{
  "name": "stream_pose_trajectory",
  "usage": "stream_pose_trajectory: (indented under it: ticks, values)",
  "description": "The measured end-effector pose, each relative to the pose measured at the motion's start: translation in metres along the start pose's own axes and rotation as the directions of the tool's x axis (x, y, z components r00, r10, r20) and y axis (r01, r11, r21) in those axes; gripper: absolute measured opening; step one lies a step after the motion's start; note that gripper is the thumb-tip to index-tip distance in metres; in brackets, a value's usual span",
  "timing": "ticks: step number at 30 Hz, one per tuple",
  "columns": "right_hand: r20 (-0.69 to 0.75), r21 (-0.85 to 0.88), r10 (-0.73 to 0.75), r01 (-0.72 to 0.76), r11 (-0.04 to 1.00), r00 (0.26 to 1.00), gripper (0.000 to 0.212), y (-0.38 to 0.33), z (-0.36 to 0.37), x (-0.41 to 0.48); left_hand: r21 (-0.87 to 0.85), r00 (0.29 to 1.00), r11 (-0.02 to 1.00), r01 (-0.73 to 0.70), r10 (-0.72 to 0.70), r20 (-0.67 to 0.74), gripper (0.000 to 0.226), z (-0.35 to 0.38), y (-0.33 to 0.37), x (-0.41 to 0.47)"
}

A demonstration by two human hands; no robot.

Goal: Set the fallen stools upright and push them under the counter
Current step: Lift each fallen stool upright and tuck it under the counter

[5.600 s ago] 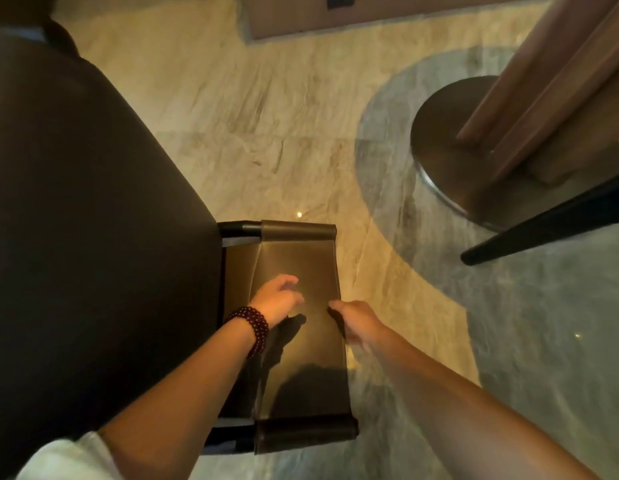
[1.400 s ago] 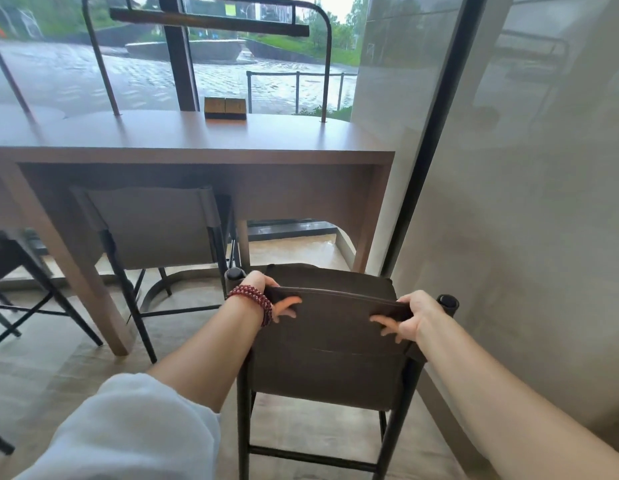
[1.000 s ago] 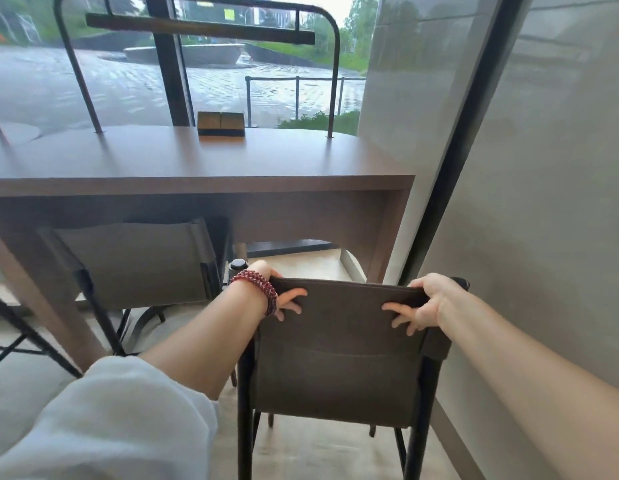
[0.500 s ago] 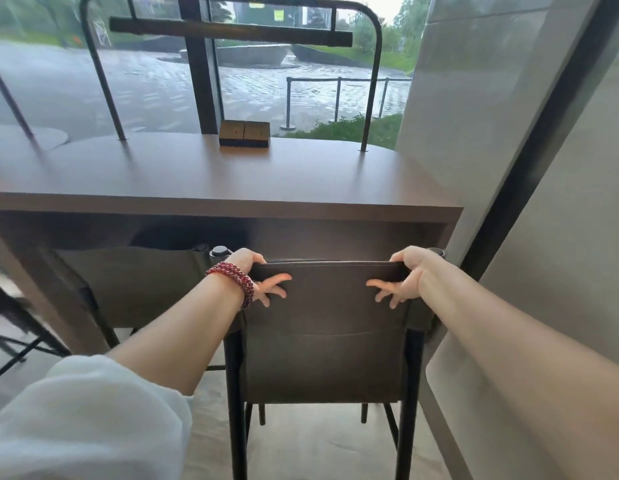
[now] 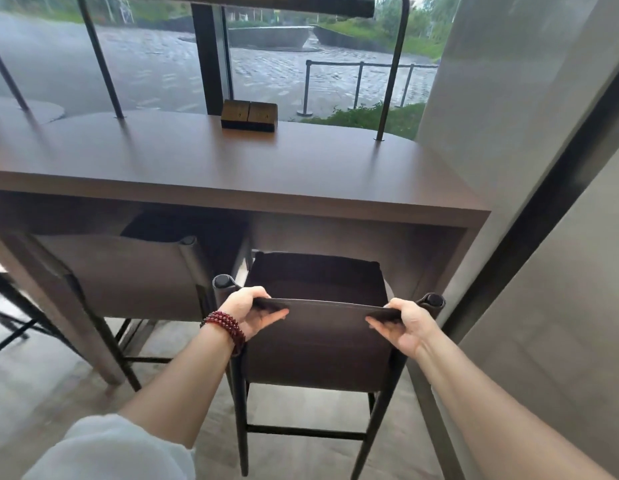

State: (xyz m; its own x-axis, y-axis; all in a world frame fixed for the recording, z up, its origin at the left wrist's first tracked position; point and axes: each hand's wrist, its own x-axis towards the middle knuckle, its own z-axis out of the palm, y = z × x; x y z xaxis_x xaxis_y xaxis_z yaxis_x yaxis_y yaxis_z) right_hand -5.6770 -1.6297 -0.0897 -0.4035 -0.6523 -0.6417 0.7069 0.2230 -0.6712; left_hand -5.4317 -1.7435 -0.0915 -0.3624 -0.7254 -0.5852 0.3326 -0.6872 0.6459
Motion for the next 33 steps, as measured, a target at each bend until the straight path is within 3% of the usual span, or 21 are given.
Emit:
stream_pose_trajectory:
  ticks: [6, 12, 17, 21, 23, 25, 27, 29, 30, 31, 33]
  values:
    - [0.014, 0.013, -0.046, 0.045, 0.999, 0.999, 0.005, 0.026, -0.019, -0.015, 0.152, 1.000, 0.988, 0.023, -0.022, -0.008, 0.013, -0.013, -0.019, -0.023]
    - [0.002, 0.145, -0.065, 0.064, 0.987, 0.998, 0.042, 0.056, -0.030, -0.042, 0.166, 0.998, 0.984, 0.064, -0.061, -0.024, 0.006, -0.029, -0.043, -0.051]
    - [0.007, 0.198, -0.067, 0.064, 0.978, 0.998, 0.033, 0.079, -0.047, -0.058, 0.194, 0.994, 0.975, 0.112, -0.111, -0.019, 0.011, -0.047, -0.064, -0.066]
    - [0.007, 0.065, -0.070, 0.069, 0.996, 0.998, 0.049, 0.084, -0.058, -0.064, 0.304, 0.994, 0.946, 0.111, -0.108, -0.026, 0.049, -0.048, -0.057, -0.077]
    - [-0.035, -0.087, -0.071, 0.067, 0.994, 0.997, 0.047, 0.083, -0.057, -0.070, 0.491, 0.993, 0.864, 0.114, -0.104, -0.047, 0.057, -0.043, -0.051, -0.088]
    - [-0.081, -0.346, -0.131, 0.096, 0.933, 0.988, 0.046, 0.084, -0.053, -0.076, 0.699, 0.996, 0.710, 0.084, -0.066, -0.053, 0.056, -0.041, -0.048, -0.099]
    - [-0.083, -0.669, -0.274, 0.150, 0.728, 0.958, 0.039, 0.089, -0.049, -0.087, 0.874, 0.997, 0.486, -0.001, 0.063, -0.034, 0.047, -0.044, -0.049, -0.108]
    - [0.035, -0.940, -0.500, 0.198, 0.277, 0.865, 0.026, 0.093, -0.052, -0.095, 0.977, 0.945, 0.156, -0.142, 0.315, 0.087, 0.034, -0.049, -0.050, -0.110]
    - [0.152, -0.978, -0.609, 0.207, 0.020, 0.779, 0.019, 0.094, -0.055, -0.098, 0.979, 0.871, -0.057, -0.197, 0.449, 0.201, 0.027, -0.052, -0.050, -0.112]
    - [0.310, -0.950, -0.699, 0.237, -0.203, 0.645, 0.016, 0.095, -0.056, -0.101, 0.939, 0.763, -0.251, -0.236, 0.550, 0.339, 0.021, -0.054, -0.050, -0.114]
    - [0.561, -0.825, -0.708, 0.215, -0.523, 0.429, 0.033, 0.092, -0.059, -0.100, 0.751, 0.518, -0.608, -0.258, 0.569, 0.639, 0.018, -0.062, -0.047, -0.108]
